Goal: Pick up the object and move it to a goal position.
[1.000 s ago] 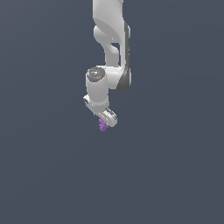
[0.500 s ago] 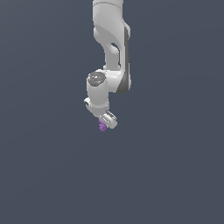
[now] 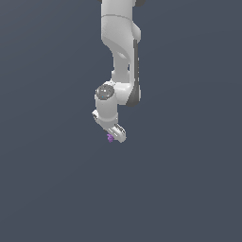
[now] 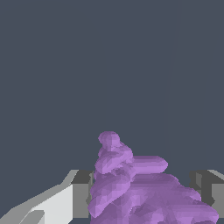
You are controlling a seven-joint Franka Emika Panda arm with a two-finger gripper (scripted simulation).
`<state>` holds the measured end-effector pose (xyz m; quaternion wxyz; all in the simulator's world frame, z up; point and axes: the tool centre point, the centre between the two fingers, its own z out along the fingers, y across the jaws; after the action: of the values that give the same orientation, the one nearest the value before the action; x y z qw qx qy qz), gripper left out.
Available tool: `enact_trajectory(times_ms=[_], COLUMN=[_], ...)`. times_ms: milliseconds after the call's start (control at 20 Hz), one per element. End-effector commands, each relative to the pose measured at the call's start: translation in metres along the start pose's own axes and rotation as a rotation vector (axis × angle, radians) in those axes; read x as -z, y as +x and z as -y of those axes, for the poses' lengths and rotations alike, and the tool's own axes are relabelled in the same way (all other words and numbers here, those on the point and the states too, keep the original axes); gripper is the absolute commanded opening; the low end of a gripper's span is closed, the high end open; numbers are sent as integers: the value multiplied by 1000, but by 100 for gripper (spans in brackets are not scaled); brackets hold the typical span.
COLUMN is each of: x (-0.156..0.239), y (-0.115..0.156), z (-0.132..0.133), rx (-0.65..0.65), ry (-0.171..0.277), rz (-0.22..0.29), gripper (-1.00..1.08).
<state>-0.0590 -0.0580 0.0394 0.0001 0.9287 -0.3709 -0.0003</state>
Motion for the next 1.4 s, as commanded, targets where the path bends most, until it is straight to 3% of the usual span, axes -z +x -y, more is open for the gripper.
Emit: enact_trajectory(times_ms=[0,750,1350], x=[-1,8,72], y=[0,-6,-57], z=[0,5,38], rx=[0,0,-1], ry=[0,2,2], rz=[0,-1,-1], gripper=[-100,-100,-100])
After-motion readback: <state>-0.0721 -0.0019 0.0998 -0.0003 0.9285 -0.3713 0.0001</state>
